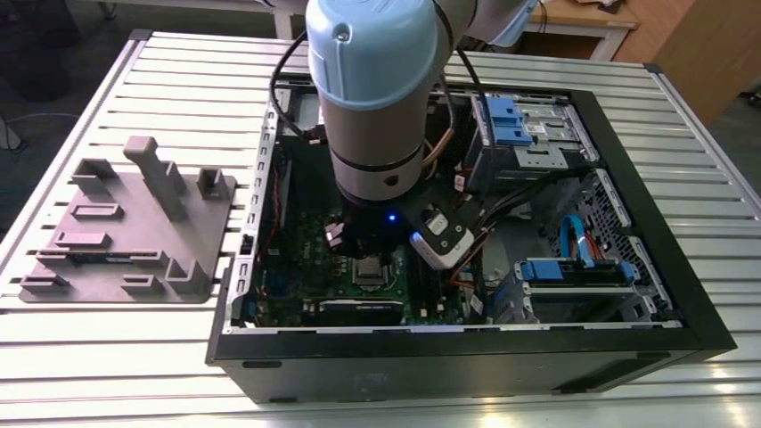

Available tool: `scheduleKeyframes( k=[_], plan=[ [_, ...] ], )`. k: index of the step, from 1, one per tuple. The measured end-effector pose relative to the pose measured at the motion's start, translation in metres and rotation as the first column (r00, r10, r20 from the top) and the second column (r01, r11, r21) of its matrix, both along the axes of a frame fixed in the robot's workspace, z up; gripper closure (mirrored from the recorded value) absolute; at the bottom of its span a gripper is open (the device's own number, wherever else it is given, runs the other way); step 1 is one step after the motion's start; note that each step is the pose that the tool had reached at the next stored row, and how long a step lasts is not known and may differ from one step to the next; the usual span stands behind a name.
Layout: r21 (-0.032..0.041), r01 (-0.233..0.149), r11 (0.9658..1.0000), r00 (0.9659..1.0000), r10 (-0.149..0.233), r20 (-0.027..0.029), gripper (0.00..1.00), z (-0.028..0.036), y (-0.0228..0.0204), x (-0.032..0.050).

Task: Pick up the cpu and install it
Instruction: 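Install the first cpu locking lever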

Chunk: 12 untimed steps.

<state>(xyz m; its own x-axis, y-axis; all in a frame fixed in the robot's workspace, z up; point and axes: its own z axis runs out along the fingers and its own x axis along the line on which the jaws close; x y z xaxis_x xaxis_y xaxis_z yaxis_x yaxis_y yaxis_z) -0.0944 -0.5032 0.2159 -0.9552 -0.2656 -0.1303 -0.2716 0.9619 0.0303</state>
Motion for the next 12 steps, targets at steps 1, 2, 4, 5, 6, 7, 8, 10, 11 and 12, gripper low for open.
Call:
scheduleKeyframes(
  k=[1,2,4,5,6,7,8,10,11,12],
  plan=[
    [0.0,0.0,1.0,1.0,0.0,0.0,0.9,0.0,0.0,0.0],
    [0.0,0.0,1.0,1.0,0.0,0.0,0.9,0.0,0.0,0.0],
    [0.0001,0.0,1.0,1.0,0.0,0.0,0.9,0.0,0.0,0.0],
    [0.0,0.0,1.0,1.0,0.0,-0.0024,0.9,0.0,0.0001,0.0],
    [0.0001,0.0,1.0,1.0,0.0,-0.0093,0.9,-0.0001,0.0001,0.0001],
    [-0.0002,0.0,1.0,0.9999,0.0,-0.0161,0.9,0.0,0.0001,0.0001],
    [-0.0003,0.0,1.0,0.9998,0.0,-0.0173,0.9,0.0,0.0001,0.0],
    [-0.0003,0.001,1.0,0.9998,-0.001,-0.0185,0.9,0.0,0.0,0.0],
    [-0.0003,0.0,1.0,0.9998,0.0,-0.019,0.9,0.0,0.0,0.0001],
    [-0.0002,0.0,1.0,0.9998,-0.001,-0.0196,0.9,-0.0001,0.0001,0.0001]
  ],
)
